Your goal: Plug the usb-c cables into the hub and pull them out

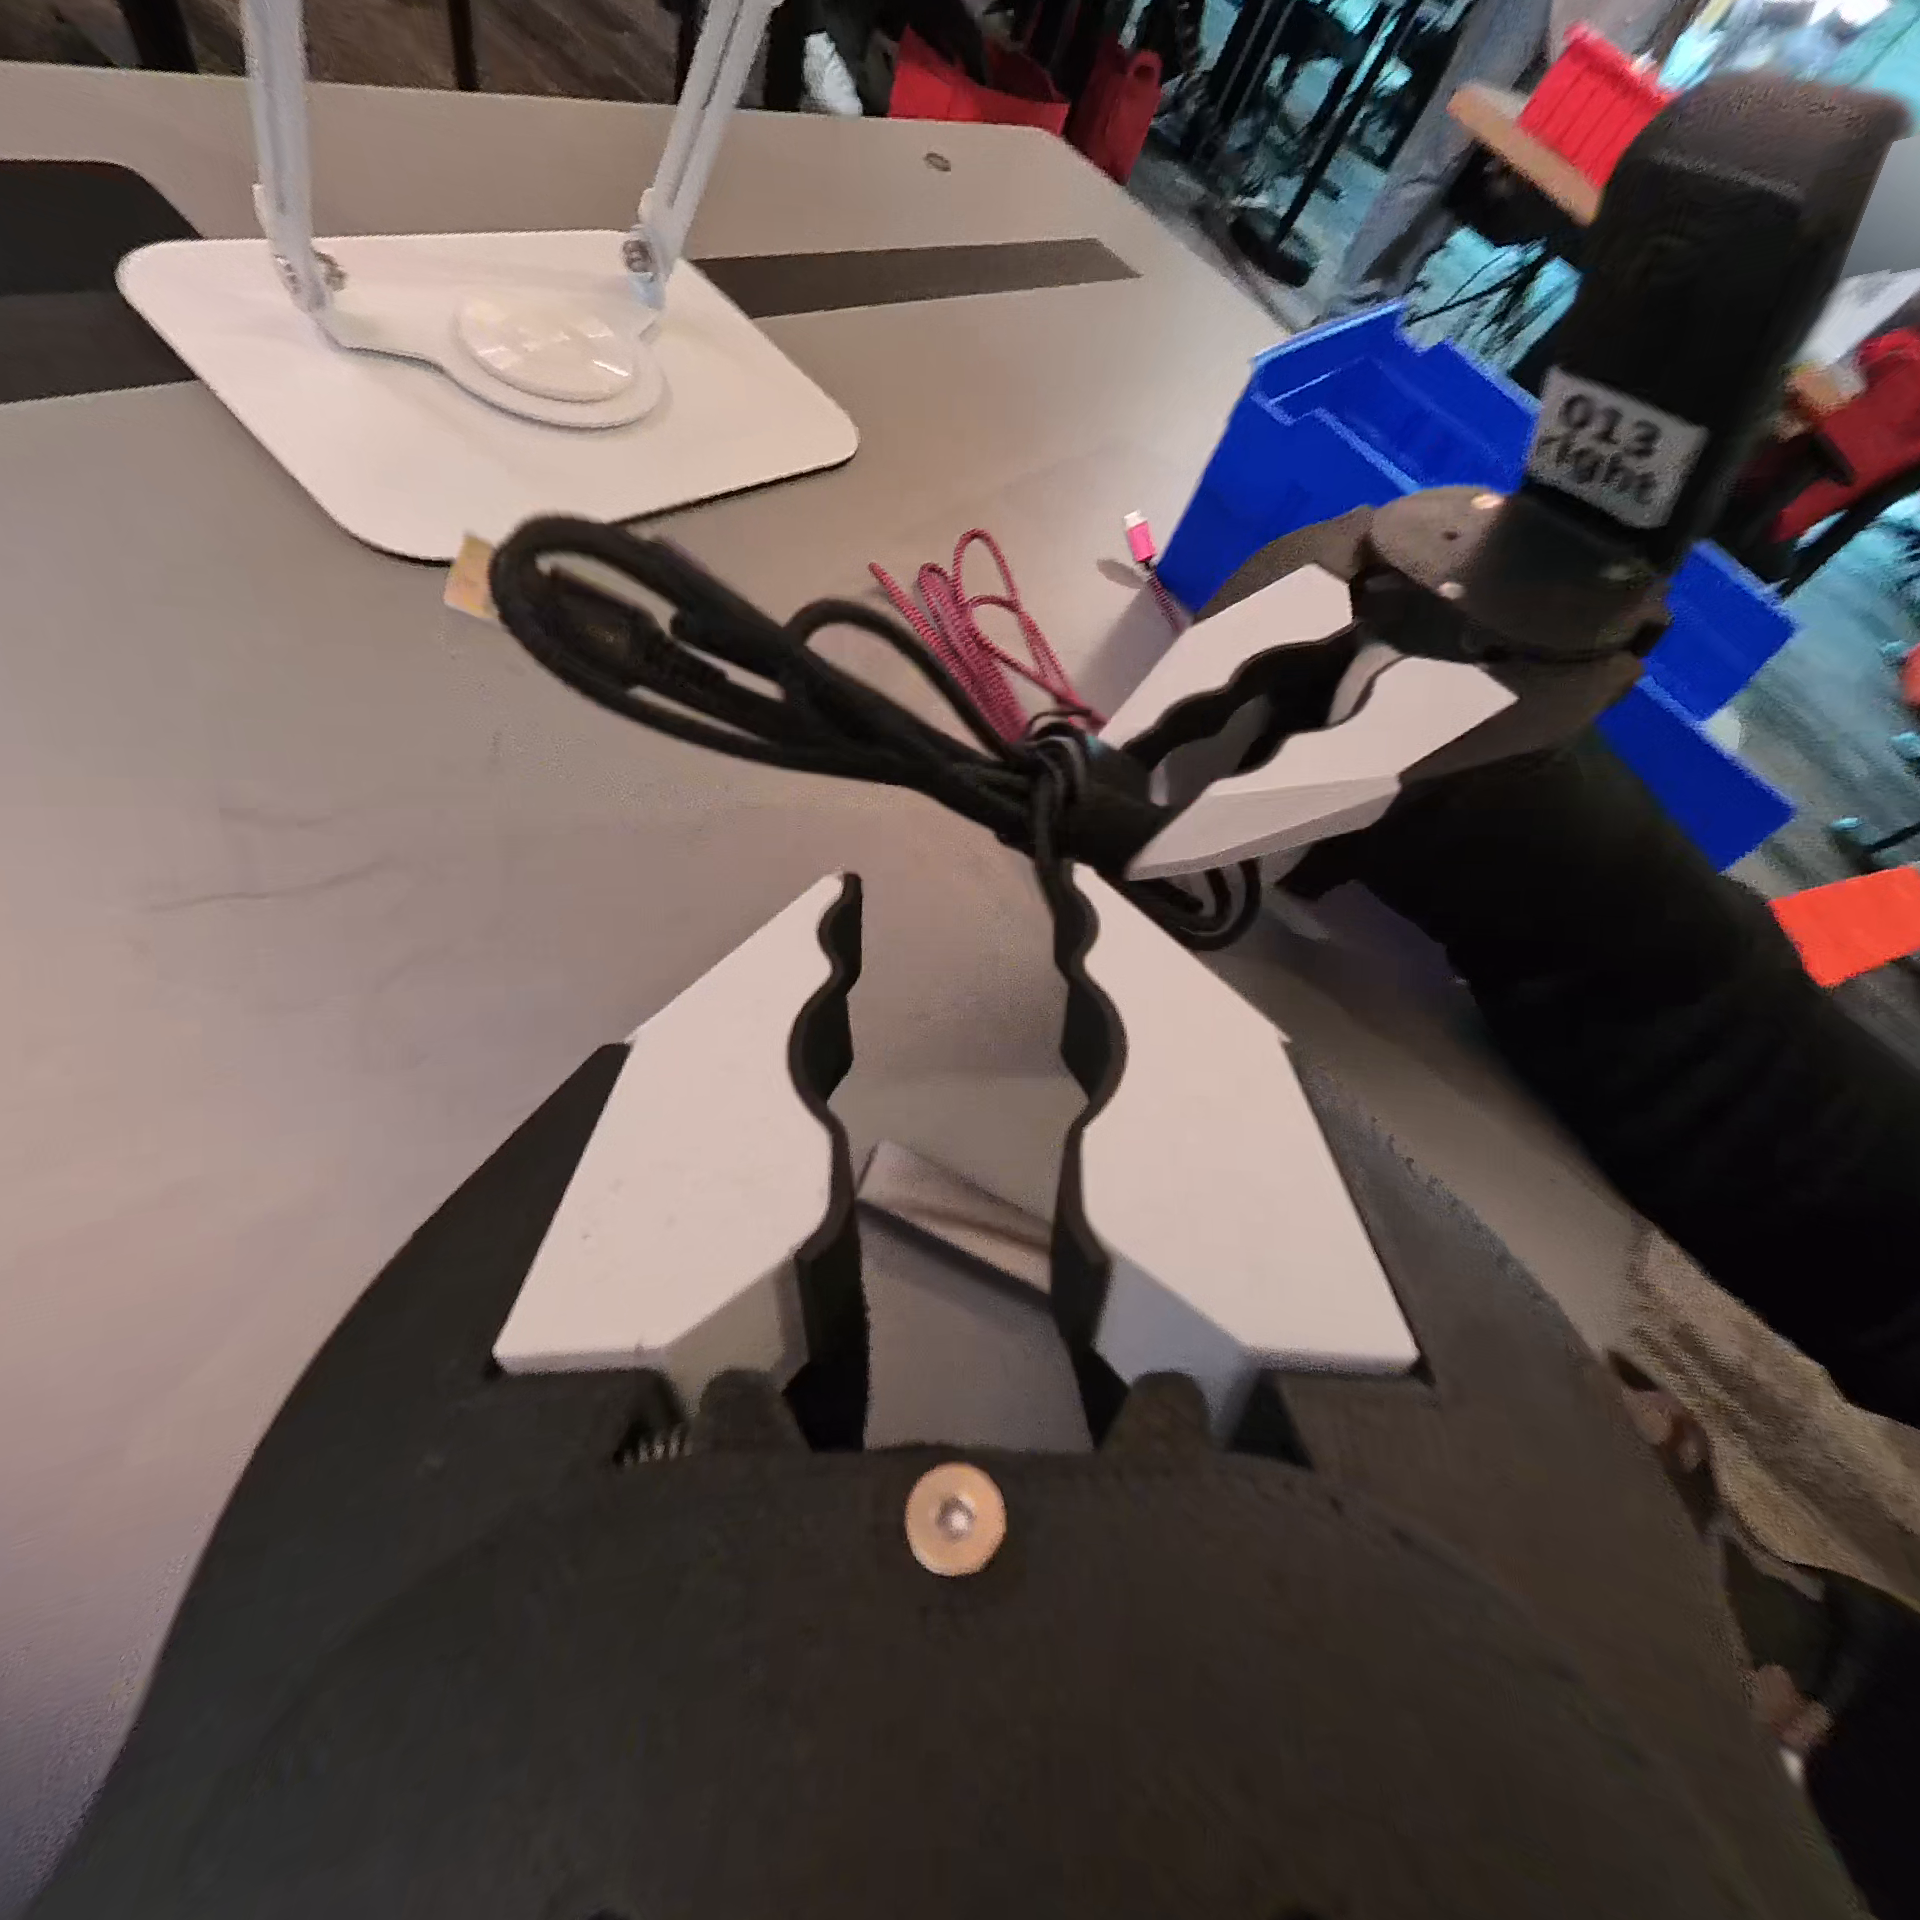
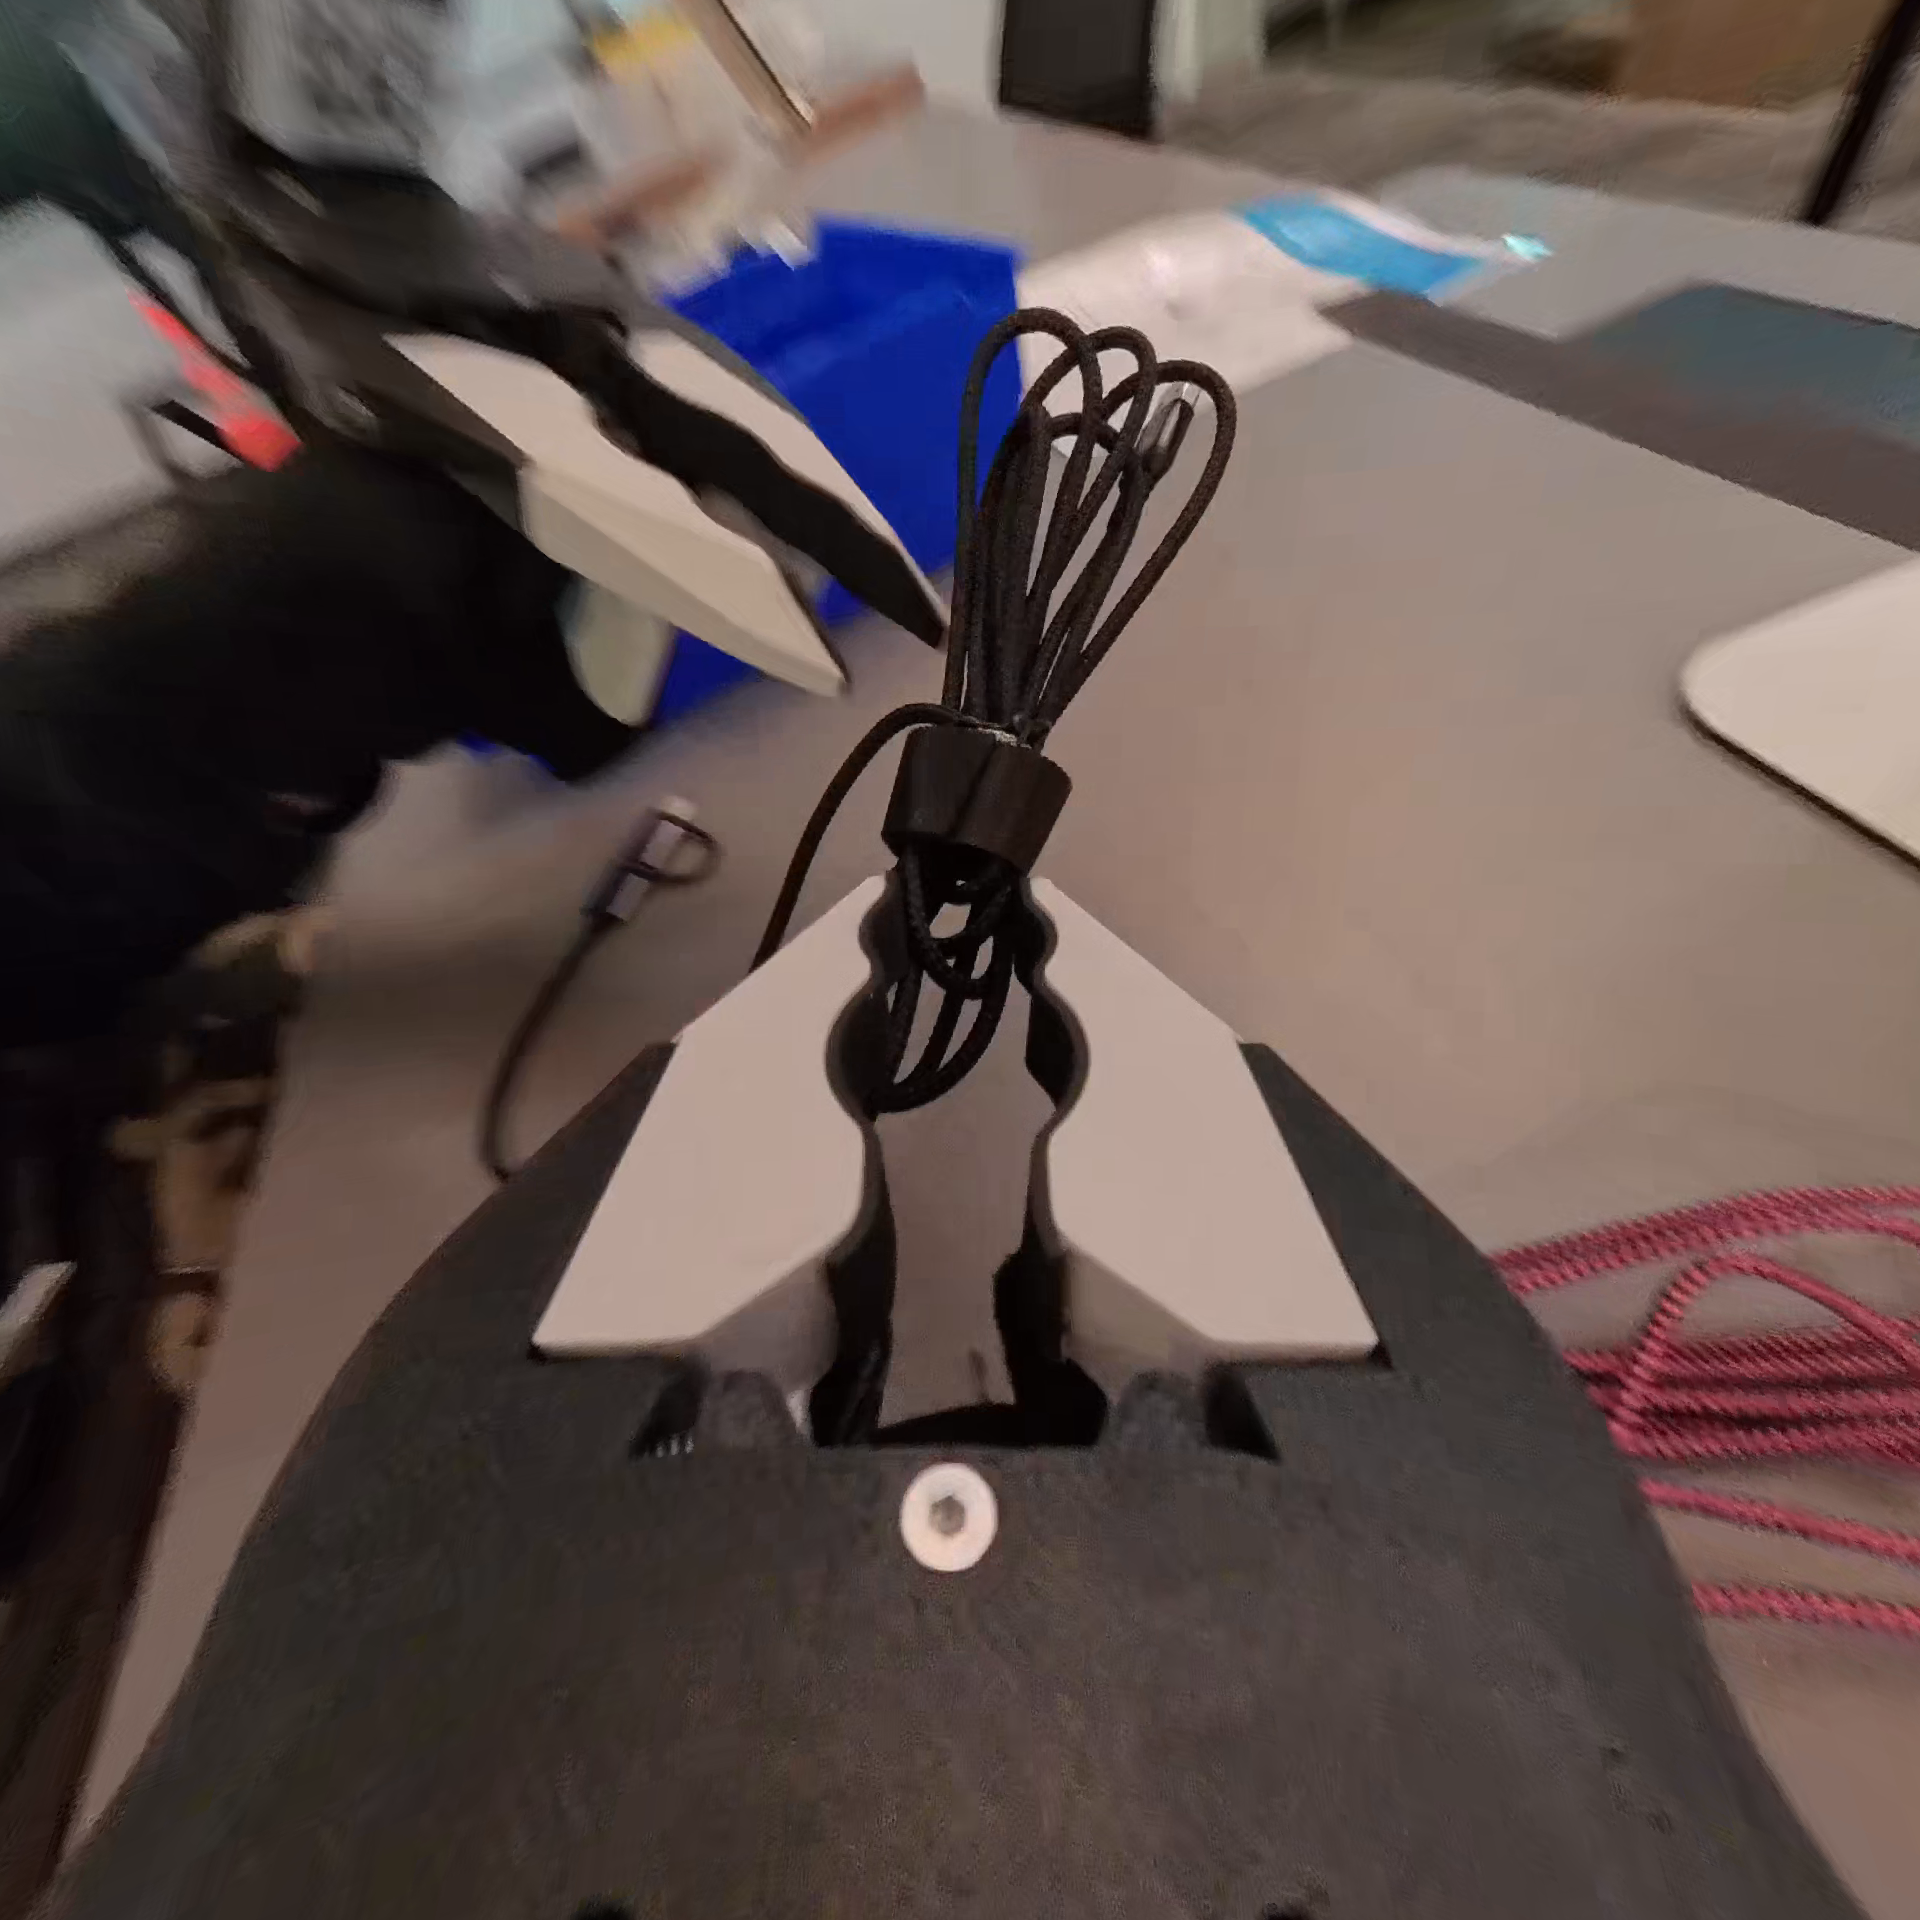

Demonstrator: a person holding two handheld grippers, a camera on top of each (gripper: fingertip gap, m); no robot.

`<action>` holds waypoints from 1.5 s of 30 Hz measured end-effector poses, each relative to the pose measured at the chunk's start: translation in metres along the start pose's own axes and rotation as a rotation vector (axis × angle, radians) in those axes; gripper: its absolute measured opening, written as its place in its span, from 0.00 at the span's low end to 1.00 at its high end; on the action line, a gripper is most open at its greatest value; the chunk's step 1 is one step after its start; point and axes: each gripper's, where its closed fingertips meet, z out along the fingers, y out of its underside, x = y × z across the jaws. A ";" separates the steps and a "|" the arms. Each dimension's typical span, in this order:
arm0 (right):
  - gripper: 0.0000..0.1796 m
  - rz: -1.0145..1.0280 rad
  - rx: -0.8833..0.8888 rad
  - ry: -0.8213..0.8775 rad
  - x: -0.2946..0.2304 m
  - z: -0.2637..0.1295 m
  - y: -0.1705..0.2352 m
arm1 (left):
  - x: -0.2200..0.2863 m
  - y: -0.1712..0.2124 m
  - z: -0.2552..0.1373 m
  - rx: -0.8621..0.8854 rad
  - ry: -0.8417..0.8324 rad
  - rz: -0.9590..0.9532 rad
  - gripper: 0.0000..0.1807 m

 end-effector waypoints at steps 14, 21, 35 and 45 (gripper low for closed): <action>0.10 0.093 0.227 -0.488 -0.065 -0.028 -0.035 | 0.079 -0.052 -0.031 0.330 0.653 -0.226 0.38; 0.10 0.075 0.210 -0.527 -0.076 -0.025 -0.033 | 0.085 -0.046 -0.017 0.309 0.639 -0.212 0.20; 0.22 0.280 0.297 -0.689 -0.081 -0.033 -0.046 | 0.118 -0.036 -0.032 0.271 0.794 -0.021 0.10; 0.07 0.181 0.262 -0.640 -0.085 -0.032 -0.041 | 0.112 -0.037 -0.027 0.292 0.766 -0.021 0.10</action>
